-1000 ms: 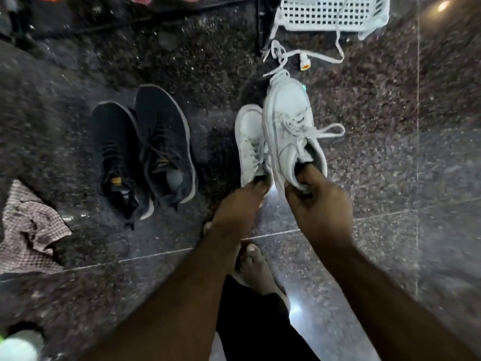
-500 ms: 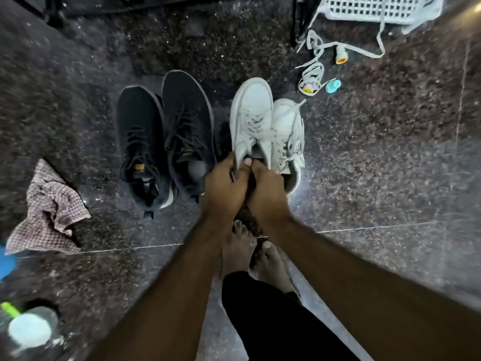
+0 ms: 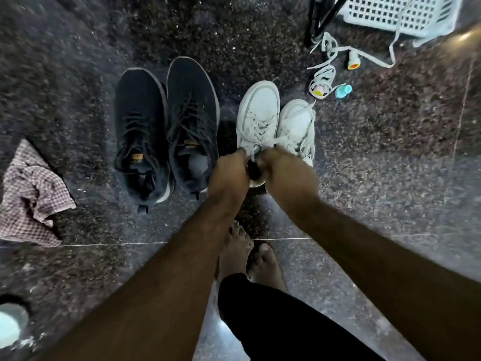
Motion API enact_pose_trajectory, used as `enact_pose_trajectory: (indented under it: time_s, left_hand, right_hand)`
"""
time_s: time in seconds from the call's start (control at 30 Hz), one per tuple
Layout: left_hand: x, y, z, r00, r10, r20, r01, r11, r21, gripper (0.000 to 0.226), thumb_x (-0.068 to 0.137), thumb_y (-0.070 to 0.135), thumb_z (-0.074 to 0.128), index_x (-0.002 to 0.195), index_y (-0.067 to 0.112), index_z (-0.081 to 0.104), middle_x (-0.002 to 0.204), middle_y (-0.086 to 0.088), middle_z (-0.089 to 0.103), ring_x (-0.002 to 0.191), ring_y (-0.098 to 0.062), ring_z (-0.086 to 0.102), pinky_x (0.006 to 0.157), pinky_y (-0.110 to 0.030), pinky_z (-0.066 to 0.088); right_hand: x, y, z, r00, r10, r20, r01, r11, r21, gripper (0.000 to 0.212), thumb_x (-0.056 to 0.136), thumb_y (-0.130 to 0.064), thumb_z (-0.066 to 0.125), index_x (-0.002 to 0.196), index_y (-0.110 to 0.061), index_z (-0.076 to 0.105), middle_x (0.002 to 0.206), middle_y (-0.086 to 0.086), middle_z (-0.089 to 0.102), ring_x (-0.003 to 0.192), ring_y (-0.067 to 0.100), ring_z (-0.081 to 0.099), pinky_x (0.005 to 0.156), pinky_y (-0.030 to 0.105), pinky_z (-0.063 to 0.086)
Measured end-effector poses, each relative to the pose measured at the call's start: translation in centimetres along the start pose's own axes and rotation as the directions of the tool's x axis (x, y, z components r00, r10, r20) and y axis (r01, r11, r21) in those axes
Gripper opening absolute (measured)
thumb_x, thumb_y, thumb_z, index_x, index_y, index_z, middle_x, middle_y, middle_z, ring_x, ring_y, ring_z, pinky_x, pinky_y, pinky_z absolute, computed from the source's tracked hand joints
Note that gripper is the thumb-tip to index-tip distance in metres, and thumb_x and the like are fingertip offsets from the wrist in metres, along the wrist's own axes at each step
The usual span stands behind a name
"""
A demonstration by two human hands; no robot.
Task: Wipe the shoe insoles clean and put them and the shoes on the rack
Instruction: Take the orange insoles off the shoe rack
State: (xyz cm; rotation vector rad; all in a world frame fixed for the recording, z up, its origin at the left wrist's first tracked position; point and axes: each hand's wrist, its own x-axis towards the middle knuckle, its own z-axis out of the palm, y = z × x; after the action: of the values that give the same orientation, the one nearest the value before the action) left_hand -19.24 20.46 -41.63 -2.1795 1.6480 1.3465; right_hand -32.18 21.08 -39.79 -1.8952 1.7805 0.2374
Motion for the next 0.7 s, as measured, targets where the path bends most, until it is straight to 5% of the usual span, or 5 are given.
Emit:
enact_pose_trajectory:
  time_s: [0.07,0.17,0.3,0.43,0.7]
  left_hand:
    - [-0.3,0.1,0.1,0.997,0.073,-0.023,-0.072,0.997,0.029,0.036,0.099,0.008,0.044,0.135,0.013,0.048,0.119,-0.019,0.061,0.103,-0.04,0.062,0.077,-0.044,0.044]
    - [-0.1,0.3,0.3,0.995,0.083,-0.056,-0.077,0.992,0.096,0.061,0.095,0.004,0.049,0.15,0.021,0.029,0.139,-0.016,0.048,0.105,-0.044,0.06,0.078,-0.047,0.046]
    - [0.7,-0.2,0.7,0.989,0.133,-0.069,-0.118,0.975,0.188,0.08,0.092,0.003,0.051,0.155,0.04,0.017,0.162,-0.012,0.024,0.096,-0.047,0.064,0.081,-0.052,0.052]
    - [2.5,0.3,0.2,0.981,0.184,0.063,-0.193,0.96,0.204,0.079,0.1,0.012,0.046,0.157,0.048,0.005,0.169,-0.01,0.004,0.114,-0.05,0.058,0.095,-0.052,0.049]
    - [5.8,0.3,0.9,0.949,0.315,0.03,-0.302,0.874,0.38,0.06,0.1,0.018,0.04,0.157,0.029,0.025,0.132,-0.02,0.057,0.105,-0.046,0.061,0.083,-0.05,0.048]
  right_hand:
    - [-1.0,1.7,-0.2,0.967,0.151,-0.203,-0.139,0.988,0.075,0.037,0.089,-0.029,0.067,0.121,-0.021,0.05,0.116,0.006,0.047,0.096,0.022,0.054,0.07,0.036,0.052]
    - [-1.4,3.6,1.7,0.936,0.349,-0.045,-0.345,0.935,0.078,0.06,0.09,-0.033,0.067,0.14,-0.031,0.034,0.128,0.015,0.036,0.112,0.037,0.048,0.084,0.05,0.05]
    - [1.1,4.0,2.9,0.952,0.293,-0.094,-0.275,0.947,0.164,0.055,0.1,-0.025,0.053,0.149,-0.04,0.031,0.133,0.014,0.035,0.114,0.037,0.043,0.091,0.053,0.048]
    - [4.0,4.3,4.4,0.942,0.251,-0.224,-0.243,0.968,0.062,0.051,0.101,-0.03,0.048,0.149,-0.04,0.037,0.137,0.015,0.04,0.108,0.035,0.044,0.087,0.046,0.043]
    - [4.6,4.3,5.6,0.887,0.24,-0.395,-0.205,0.97,0.13,0.046,0.095,-0.027,0.049,0.14,-0.038,0.052,0.131,0.015,0.047,0.101,0.035,0.046,0.08,0.042,0.045]
